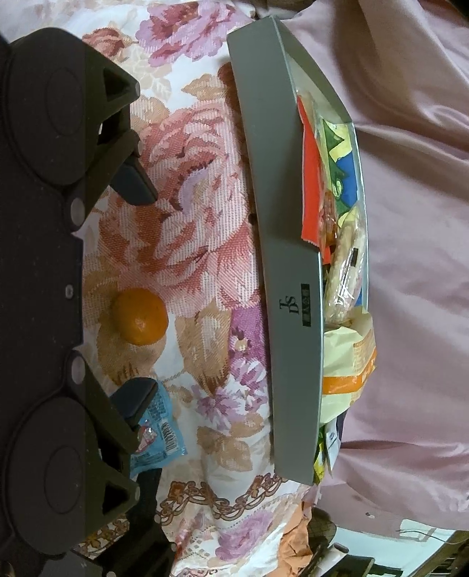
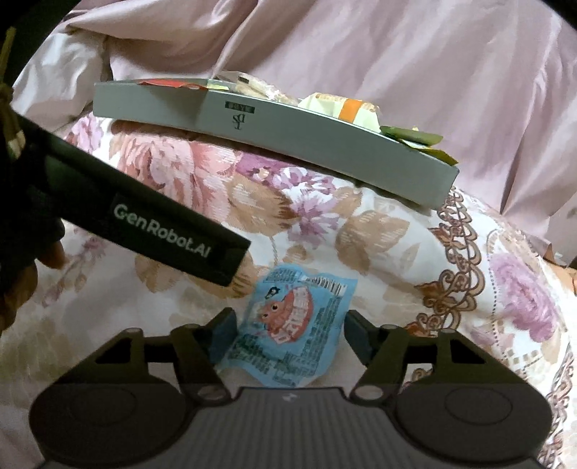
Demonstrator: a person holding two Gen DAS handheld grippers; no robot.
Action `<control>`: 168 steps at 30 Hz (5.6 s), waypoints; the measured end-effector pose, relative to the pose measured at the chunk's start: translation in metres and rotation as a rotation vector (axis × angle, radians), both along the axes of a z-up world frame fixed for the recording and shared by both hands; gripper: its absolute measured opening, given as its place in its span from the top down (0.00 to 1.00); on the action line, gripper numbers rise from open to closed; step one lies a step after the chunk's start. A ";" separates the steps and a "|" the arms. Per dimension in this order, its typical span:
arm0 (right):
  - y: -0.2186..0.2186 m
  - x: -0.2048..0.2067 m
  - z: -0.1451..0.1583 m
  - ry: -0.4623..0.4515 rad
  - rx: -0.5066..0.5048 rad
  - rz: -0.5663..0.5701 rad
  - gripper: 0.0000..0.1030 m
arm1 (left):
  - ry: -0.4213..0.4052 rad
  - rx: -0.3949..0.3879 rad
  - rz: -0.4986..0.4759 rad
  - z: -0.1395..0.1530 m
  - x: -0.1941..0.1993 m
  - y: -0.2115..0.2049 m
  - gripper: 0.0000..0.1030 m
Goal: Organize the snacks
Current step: 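Grasp the orange candy with the left gripper while the right gripper grasps the blue candy packet, then lift both candies and carry them over the grey tray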
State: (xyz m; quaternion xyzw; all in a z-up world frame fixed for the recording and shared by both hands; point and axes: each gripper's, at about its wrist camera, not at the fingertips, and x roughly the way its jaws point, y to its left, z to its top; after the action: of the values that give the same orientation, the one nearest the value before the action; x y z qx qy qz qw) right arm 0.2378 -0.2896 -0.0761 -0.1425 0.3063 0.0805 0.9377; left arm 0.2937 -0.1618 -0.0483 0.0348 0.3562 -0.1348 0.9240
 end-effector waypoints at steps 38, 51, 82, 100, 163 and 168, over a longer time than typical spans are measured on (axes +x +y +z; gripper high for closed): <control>-0.025 0.006 -0.002 0.007 0.155 -0.106 0.29 | -0.100 0.022 -0.013 -0.015 -0.004 -0.005 0.52; -0.034 0.007 -0.003 0.027 0.286 -0.180 0.32 | -0.115 -0.006 -0.034 -0.018 -0.013 -0.004 0.66; 0.002 -0.036 -0.003 0.075 0.277 -0.026 0.29 | 0.012 -0.035 0.114 -0.012 -0.103 0.064 0.66; 0.017 -0.057 0.001 -0.039 0.170 0.003 0.47 | -0.057 -0.049 0.116 0.018 -0.129 0.067 0.66; 0.030 0.006 0.084 -0.685 0.215 0.015 0.42 | -0.299 -0.115 0.281 0.128 -0.002 0.070 0.66; 0.024 0.030 0.079 -0.704 0.254 -0.008 0.42 | -0.275 -0.089 0.290 0.119 0.033 0.068 0.66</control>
State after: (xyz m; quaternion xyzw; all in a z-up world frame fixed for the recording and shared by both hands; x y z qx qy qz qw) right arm 0.2680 -0.2658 0.0025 -0.0427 -0.0468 0.0605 0.9962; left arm 0.3270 -0.0943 0.0705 -0.0396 0.2218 -0.0101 0.9742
